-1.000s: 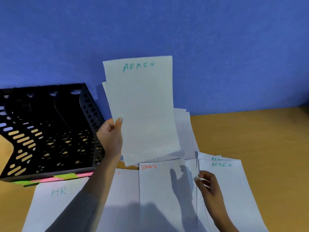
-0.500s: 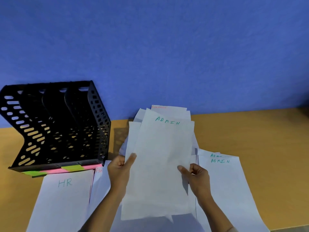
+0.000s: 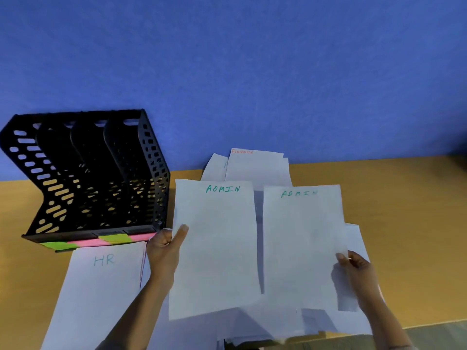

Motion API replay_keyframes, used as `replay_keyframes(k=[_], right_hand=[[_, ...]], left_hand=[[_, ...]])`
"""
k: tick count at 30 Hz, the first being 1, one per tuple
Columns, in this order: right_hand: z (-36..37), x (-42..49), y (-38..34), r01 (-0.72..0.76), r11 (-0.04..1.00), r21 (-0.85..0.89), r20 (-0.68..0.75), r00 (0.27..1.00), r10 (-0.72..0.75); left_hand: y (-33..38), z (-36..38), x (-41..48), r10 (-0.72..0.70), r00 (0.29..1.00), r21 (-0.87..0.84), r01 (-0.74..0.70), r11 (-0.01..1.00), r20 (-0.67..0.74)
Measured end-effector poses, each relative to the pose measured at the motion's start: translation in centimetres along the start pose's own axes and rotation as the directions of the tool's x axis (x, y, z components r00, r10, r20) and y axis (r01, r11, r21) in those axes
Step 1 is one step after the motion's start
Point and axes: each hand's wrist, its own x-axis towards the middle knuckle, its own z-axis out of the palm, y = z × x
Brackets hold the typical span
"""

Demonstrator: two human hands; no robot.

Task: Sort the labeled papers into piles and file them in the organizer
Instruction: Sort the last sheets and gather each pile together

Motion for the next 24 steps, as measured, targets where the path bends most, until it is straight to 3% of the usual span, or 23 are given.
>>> replay_keyframes(k=[8, 17, 20, 22, 24], right_hand=[[-9.4, 6.5, 6.9, -0.209, 0.921, -0.327, -0.239, 0.962, 0.134], [-6.4, 5.9, 8.4, -0.251, 0.836, -0.489, -0.161, 0.967, 0.196], [-4.5, 4.1, 6.4, -0.302, 0.82, -0.486, -0.251, 0.947, 0.2], [-2.8, 2.9, 4.1, -0.158, 0.889, -0.429, -0.214, 0.974, 0.069], [-0.7, 1.3, 1.6, 0.035, 0.968, -0.249, 0.016, 0.999, -0.032]], left_hand=[[-1.0, 0.3, -0.2, -0.022, 1.0, 0.034, 0.021, 0.999, 0.014], [-1.0, 2.0, -0.6, 0.012, 0.998, 0.045, -0.015, 0.999, 0.069], [-0.5, 3.0, -1.1, 0.007, 0.995, -0.021, -0.005, 1.0, 0.097], [-0.4, 3.8, -1.6, 0.029, 0.989, -0.05, -0.022, 0.998, 0.142], [-0.4, 4.7, -2.3, 0.046, 0.98, -0.046, -0.037, 0.998, 0.194]])
